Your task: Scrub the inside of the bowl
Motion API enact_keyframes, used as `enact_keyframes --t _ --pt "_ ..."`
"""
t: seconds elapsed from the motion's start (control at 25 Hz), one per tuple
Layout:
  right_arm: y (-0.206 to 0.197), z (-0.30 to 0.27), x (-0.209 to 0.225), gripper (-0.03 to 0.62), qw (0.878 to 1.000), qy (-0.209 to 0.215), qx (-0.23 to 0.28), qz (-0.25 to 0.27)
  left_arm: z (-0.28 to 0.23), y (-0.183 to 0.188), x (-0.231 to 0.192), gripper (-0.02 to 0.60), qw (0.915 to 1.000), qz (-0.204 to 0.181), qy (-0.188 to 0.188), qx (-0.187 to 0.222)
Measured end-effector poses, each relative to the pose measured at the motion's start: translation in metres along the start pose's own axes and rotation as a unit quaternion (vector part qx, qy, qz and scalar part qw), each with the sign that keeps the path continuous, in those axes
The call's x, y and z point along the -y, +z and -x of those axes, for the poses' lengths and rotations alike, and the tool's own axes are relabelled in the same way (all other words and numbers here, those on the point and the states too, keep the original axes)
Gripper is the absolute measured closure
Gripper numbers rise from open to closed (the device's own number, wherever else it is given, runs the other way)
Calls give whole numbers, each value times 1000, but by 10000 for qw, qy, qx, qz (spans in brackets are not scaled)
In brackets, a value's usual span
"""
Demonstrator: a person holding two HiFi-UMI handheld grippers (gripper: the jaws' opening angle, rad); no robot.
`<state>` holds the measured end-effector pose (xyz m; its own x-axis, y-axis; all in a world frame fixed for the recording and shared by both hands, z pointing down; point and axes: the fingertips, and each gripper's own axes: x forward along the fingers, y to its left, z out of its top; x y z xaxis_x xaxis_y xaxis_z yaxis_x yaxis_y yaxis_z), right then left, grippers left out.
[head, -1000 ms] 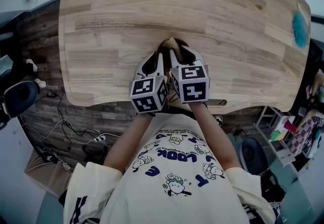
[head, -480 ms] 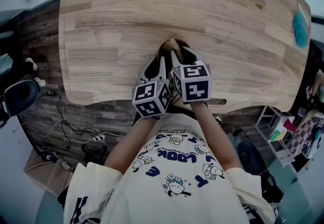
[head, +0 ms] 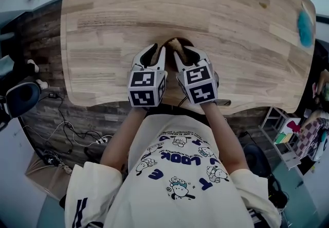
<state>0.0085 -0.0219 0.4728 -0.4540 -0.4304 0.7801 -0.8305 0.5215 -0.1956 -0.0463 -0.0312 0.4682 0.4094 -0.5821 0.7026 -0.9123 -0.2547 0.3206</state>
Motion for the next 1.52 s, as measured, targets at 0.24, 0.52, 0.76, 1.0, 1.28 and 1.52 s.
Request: enact_keyframes --t 0.24,0.52,0.76,1.0,1.28,1.52 --pt "0 -1 1 508 9996 260 -56 117 -21 -2 9 480 9957 -406 -578 -595" --pt "2 -2 1 510 9998 120 -73 125 -27 -3 14 528 9958 -262 -666 -576" --pt "5 -3 7 508 9991 -424 70 52 -24 -4 11 531 9981 57 -413 -446" --pt "9 -2 15 508 9974 -684 218 -47 -21 -6 9 532 9980 444 -292 -331" --pt "10 2 22 508 9939 -1005 398 -224 -18 -10 9 532 9954 942 -27 -188" --pt "12 3 24 508 9946 -903 455 -220 -19 -12 9 532 9937 1108 114 -155"
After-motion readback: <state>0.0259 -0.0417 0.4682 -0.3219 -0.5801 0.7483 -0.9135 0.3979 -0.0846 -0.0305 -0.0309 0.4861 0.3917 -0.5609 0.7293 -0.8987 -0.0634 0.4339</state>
